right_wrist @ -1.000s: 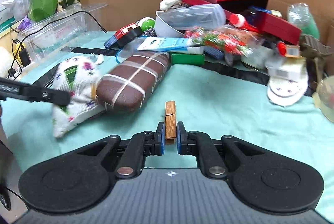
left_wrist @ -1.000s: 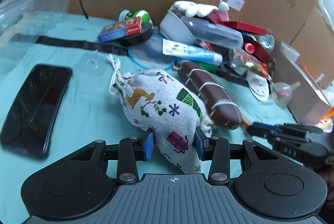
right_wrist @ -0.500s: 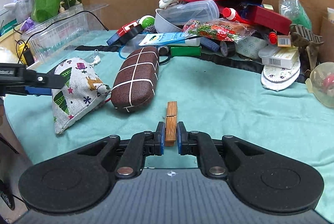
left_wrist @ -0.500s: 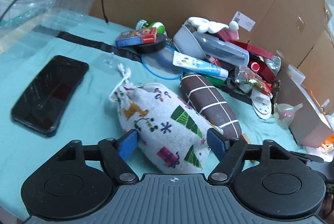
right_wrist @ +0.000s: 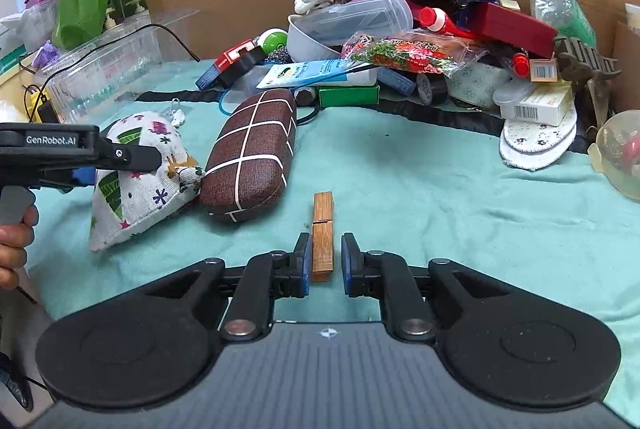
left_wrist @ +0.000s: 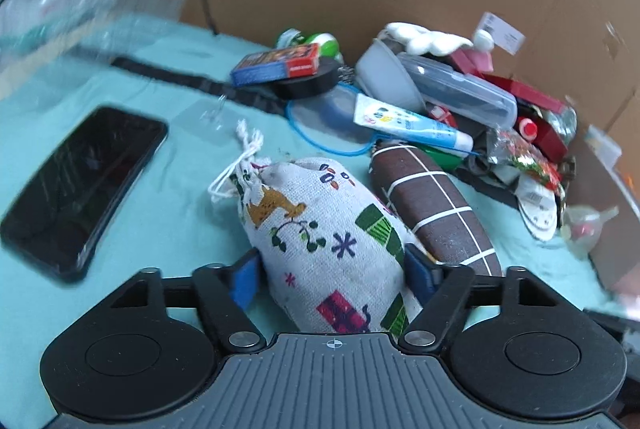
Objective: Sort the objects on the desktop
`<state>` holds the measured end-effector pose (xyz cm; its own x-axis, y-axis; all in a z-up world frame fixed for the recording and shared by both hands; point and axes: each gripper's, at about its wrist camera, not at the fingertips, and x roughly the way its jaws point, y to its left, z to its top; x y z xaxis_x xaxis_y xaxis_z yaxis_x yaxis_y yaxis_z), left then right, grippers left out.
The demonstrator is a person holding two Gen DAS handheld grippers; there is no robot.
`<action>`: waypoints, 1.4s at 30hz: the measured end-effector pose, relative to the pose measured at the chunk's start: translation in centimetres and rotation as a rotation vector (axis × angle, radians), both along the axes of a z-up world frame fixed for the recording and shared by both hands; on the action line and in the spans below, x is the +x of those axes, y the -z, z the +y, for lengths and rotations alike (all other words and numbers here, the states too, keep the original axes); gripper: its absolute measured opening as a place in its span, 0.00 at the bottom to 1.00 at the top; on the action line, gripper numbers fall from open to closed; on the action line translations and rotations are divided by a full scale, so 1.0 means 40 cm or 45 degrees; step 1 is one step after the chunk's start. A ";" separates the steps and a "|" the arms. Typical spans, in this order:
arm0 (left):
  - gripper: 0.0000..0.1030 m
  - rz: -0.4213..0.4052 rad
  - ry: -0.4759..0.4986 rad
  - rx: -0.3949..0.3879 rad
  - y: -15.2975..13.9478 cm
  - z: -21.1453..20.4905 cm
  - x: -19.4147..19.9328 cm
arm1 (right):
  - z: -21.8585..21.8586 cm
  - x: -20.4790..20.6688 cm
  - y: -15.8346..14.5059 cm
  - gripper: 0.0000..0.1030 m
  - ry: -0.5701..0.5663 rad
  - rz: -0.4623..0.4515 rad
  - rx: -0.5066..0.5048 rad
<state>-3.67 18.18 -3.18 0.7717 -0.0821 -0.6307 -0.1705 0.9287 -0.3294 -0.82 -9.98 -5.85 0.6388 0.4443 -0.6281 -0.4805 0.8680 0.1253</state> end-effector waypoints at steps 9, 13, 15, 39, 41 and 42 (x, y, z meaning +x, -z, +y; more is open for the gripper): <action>0.85 0.016 0.082 -0.001 0.009 -0.004 0.005 | 0.003 0.010 0.002 0.25 0.004 0.007 -0.007; 0.64 -0.003 0.087 0.006 0.015 -0.013 0.010 | 0.012 0.013 0.006 0.26 -0.019 -0.002 -0.022; 0.60 -0.006 0.096 0.047 0.005 -0.026 0.007 | 0.012 0.016 0.007 0.24 -0.033 -0.002 -0.023; 0.52 -0.201 0.291 0.052 -0.207 -0.188 -0.008 | -0.139 -0.029 -0.139 0.15 0.029 -0.219 0.161; 0.52 -0.228 0.359 0.031 -0.228 -0.240 0.023 | -0.187 -0.030 -0.158 0.15 0.089 -0.258 0.164; 0.52 -0.241 0.393 0.023 -0.237 -0.268 0.040 | -0.213 -0.030 -0.167 0.15 0.121 -0.277 0.162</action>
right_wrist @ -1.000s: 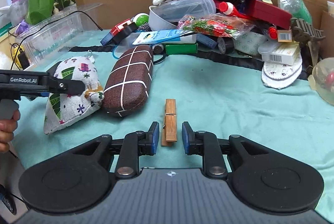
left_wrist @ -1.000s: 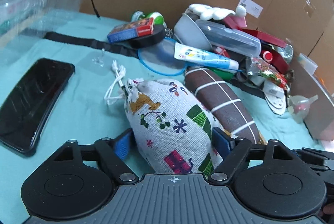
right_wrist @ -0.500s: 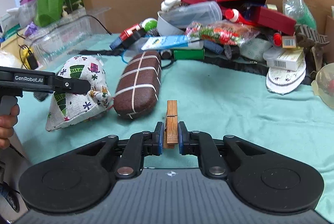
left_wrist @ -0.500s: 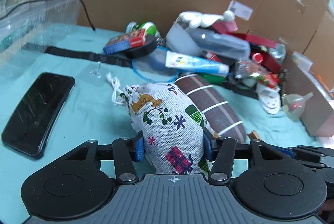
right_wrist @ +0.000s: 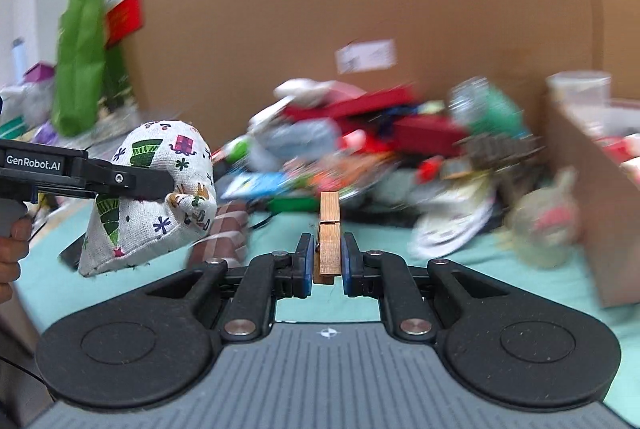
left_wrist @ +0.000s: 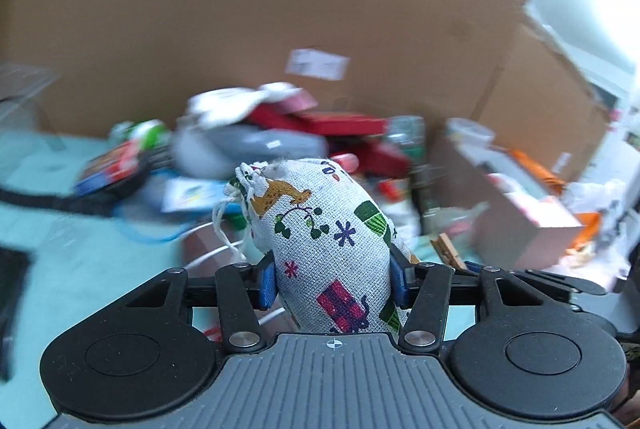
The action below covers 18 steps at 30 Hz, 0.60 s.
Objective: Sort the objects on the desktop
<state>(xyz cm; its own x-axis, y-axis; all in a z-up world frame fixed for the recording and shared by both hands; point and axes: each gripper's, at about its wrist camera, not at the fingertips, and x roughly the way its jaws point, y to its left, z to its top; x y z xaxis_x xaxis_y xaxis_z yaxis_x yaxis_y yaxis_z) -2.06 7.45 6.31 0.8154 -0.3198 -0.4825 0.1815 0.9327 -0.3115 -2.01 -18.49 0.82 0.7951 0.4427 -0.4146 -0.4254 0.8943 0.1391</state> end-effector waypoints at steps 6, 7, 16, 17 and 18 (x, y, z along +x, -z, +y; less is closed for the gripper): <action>0.52 -0.071 0.230 -0.028 -0.065 -0.213 0.120 | -0.170 0.002 -0.045 0.15 0.214 -0.071 -0.019; 0.52 -0.082 0.266 -0.029 -0.077 -0.252 0.145 | -0.199 0.002 -0.055 0.15 0.252 -0.086 -0.030; 0.53 -0.131 0.468 -0.070 -0.158 -0.567 0.313 | -0.414 0.036 -0.125 0.15 0.508 -0.175 -0.093; 0.53 -0.130 0.486 -0.074 -0.162 -0.597 0.328 | -0.435 0.044 -0.128 0.15 0.528 -0.178 -0.104; 0.53 -0.120 0.501 -0.081 -0.165 -0.627 0.347 | -0.455 0.054 -0.131 0.15 0.542 -0.178 -0.114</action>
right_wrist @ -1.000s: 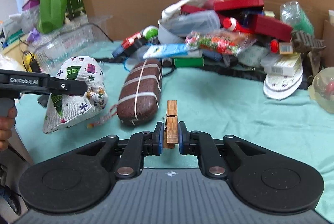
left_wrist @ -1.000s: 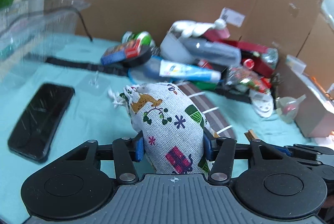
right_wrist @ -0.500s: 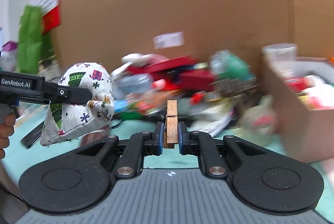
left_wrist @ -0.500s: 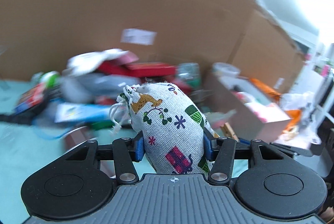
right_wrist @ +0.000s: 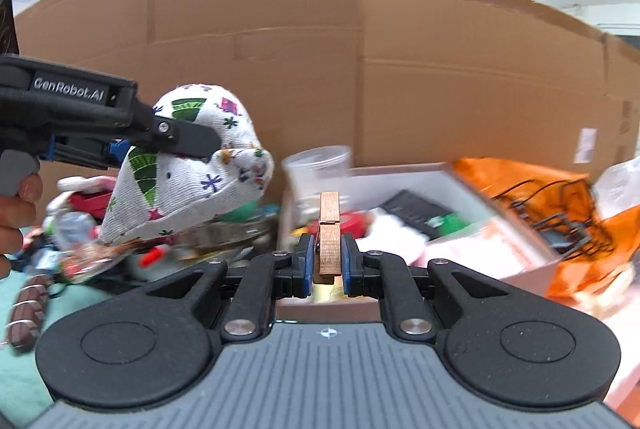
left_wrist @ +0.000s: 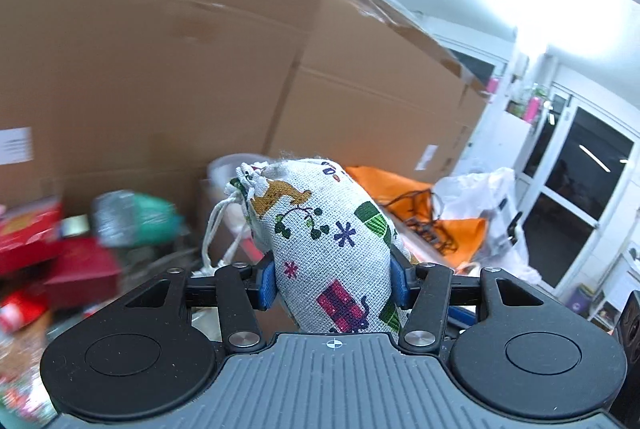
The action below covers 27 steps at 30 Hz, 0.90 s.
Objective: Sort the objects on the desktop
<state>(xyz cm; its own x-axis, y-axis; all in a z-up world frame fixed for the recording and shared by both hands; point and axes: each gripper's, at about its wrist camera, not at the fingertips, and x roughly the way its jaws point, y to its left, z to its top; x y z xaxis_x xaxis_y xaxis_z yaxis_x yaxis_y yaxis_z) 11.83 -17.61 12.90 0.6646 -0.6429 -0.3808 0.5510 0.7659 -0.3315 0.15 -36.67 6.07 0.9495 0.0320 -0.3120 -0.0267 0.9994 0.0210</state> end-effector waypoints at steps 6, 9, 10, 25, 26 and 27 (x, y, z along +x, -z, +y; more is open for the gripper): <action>0.53 0.052 0.042 0.041 0.012 -0.164 0.126 | -0.114 0.100 -0.011 0.15 0.075 0.042 -0.024; 0.53 0.017 0.060 0.089 0.012 -0.236 0.185 | -0.171 0.157 -0.008 0.15 0.105 0.083 -0.036; 0.53 0.001 0.064 0.102 0.012 -0.260 0.204 | -0.188 0.178 -0.007 0.15 0.113 0.094 -0.036; 0.54 0.080 0.019 0.216 0.124 -0.433 0.461 | -0.341 0.452 0.040 0.16 0.135 0.314 0.013; 0.56 0.087 0.013 0.225 0.132 -0.437 0.472 | -0.344 0.468 0.045 0.16 0.123 0.337 0.023; 0.69 0.088 0.002 0.237 0.139 -0.440 0.481 | -0.347 0.482 0.052 0.21 0.123 0.358 0.030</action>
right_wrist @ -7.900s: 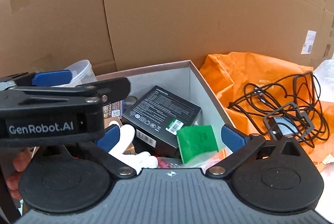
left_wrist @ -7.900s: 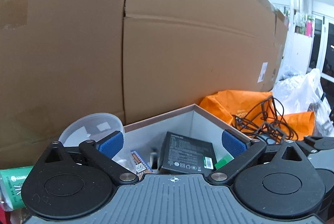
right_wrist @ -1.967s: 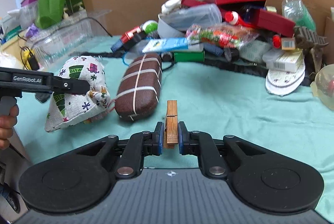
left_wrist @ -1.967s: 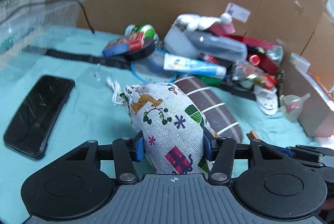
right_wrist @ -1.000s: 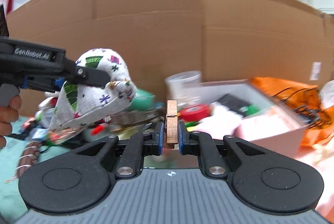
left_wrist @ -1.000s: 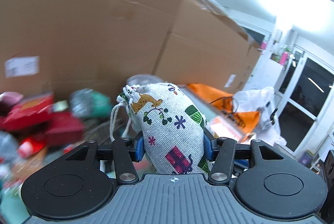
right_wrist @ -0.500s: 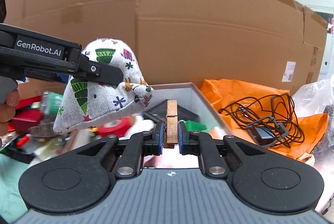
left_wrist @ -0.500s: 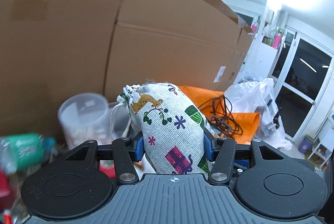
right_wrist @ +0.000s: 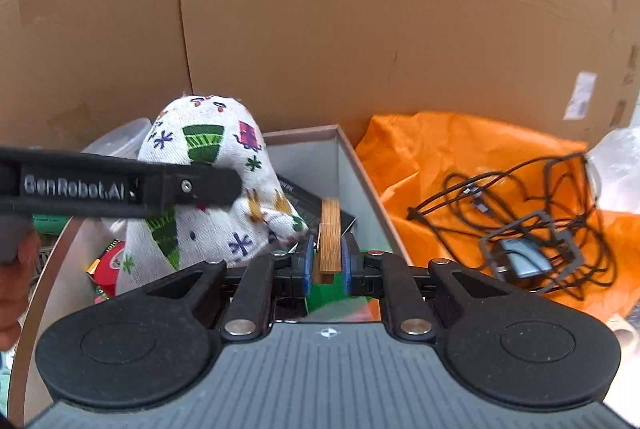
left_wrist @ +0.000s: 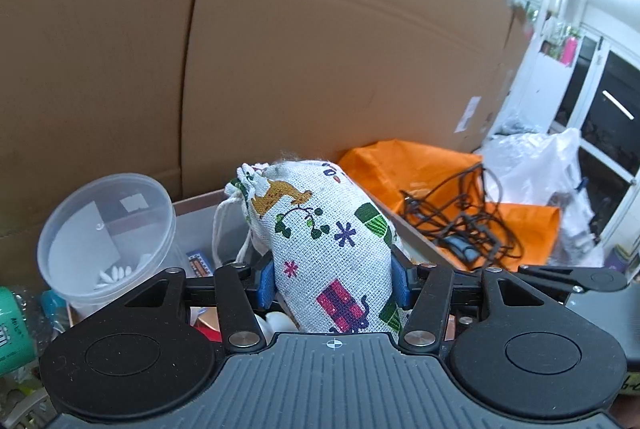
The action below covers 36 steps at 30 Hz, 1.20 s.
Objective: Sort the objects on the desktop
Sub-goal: 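Open both grippers to drop the pouch and clothespin into the box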
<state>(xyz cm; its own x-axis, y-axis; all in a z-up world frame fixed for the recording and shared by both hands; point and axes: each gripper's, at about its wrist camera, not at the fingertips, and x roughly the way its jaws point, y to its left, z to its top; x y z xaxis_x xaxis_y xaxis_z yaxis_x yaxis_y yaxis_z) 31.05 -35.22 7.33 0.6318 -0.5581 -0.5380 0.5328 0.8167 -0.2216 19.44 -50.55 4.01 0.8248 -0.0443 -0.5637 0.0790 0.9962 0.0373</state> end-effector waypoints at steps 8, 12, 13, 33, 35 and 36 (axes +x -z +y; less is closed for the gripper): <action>1.00 -0.076 -0.045 -0.111 -0.024 0.037 -0.023 | 0.008 -0.021 0.015 0.87 -0.015 -0.054 -0.041; 1.00 -0.075 0.001 -0.089 -0.026 0.045 -0.059 | 0.018 -0.049 0.011 0.97 0.004 -0.093 -0.059; 1.00 -0.089 0.008 -0.081 -0.025 0.047 -0.072 | 0.019 -0.055 0.009 0.98 0.007 -0.096 -0.050; 1.00 -0.135 0.011 -0.017 -0.070 0.130 -0.319 | 0.158 -0.244 -0.086 1.00 -0.032 -0.137 -0.119; 1.00 -0.152 0.006 -0.008 -0.077 0.148 -0.355 | 0.181 -0.273 -0.090 1.00 -0.045 -0.150 -0.122; 1.00 -0.154 0.002 -0.007 -0.078 0.160 -0.372 | 0.193 -0.289 -0.092 1.00 -0.052 -0.158 -0.119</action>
